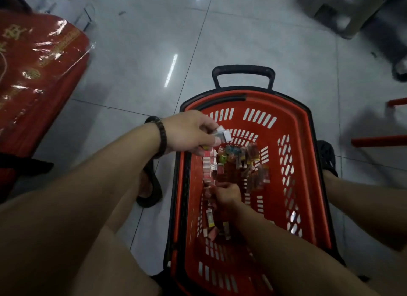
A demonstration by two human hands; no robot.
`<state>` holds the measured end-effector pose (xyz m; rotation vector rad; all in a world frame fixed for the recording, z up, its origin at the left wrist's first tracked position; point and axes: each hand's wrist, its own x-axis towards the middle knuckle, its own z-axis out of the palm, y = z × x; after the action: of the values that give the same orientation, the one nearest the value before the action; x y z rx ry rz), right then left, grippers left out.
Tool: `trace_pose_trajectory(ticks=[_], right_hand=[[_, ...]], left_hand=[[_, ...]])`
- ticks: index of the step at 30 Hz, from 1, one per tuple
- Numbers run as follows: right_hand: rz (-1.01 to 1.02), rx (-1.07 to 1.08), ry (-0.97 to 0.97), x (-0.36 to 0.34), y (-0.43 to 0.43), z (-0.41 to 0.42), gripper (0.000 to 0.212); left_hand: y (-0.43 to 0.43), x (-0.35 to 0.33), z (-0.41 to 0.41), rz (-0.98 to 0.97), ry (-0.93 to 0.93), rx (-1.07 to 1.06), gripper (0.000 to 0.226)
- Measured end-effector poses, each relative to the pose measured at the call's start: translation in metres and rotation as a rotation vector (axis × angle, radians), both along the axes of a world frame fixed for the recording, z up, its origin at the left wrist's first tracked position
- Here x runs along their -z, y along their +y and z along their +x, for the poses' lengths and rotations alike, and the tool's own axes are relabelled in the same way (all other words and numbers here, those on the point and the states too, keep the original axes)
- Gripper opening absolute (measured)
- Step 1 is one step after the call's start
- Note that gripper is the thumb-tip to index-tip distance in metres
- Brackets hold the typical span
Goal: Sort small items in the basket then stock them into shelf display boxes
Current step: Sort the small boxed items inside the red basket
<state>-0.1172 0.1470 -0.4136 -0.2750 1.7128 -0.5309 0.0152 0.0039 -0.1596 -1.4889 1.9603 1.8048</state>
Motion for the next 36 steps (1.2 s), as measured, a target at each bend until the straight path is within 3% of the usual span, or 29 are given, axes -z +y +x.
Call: trace_pose_trajectory(ticks=[4, 9, 12, 15, 18, 22, 26, 29, 33, 36], right_hand=[[0.002, -0.045, 0.101, 0.021, -0.005, 0.016, 0.026], [-0.042, -0.107, 0.147, 0.015, -0.01, 0.018, 0.016], [-0.003, -0.204, 0.143, 0.009, -0.013, 0.003, 0.029], [-0.032, -0.556, 0.246, -0.026, -0.038, -0.032, 0.027], [-0.045, -0.98, 0.208, -0.097, -0.071, -0.076, 0.024], [-0.101, -1.335, 0.541, -0.188, -0.095, -0.131, 0.034], [-0.286, -1.251, 0.767, -0.239, -0.091, -0.17, 0.027], [-0.457, -1.181, 0.837, -0.236, -0.075, -0.185, 0.022], [-0.481, -1.225, 0.714, -0.229, -0.08, -0.191, 0.027], [-0.402, -1.286, 0.586, -0.225, -0.092, -0.194, 0.036]], left_hand=[[-0.005, -0.001, -0.002, -0.094, -0.056, 0.063, 0.026], [-0.005, 0.006, -0.007, -0.155, -0.11, 0.081, 0.039], [-0.001, 0.013, -0.01, -0.176, -0.124, 0.08, 0.041], [0.001, 0.023, -0.014, -0.125, -0.161, 0.062, 0.038], [0.011, 0.035, -0.024, -0.116, -0.211, 0.023, 0.039], [0.035, 0.054, -0.048, 0.001, -0.141, -0.108, 0.031], [0.048, 0.085, -0.075, -0.042, -0.187, -0.189, 0.014], [0.077, 0.138, -0.105, 0.098, -0.207, -0.358, 0.024], [0.14, 0.238, -0.129, 0.134, -0.357, -0.549, 0.052], [0.176, 0.27, -0.14, 0.227, -0.453, -0.593, 0.051]])
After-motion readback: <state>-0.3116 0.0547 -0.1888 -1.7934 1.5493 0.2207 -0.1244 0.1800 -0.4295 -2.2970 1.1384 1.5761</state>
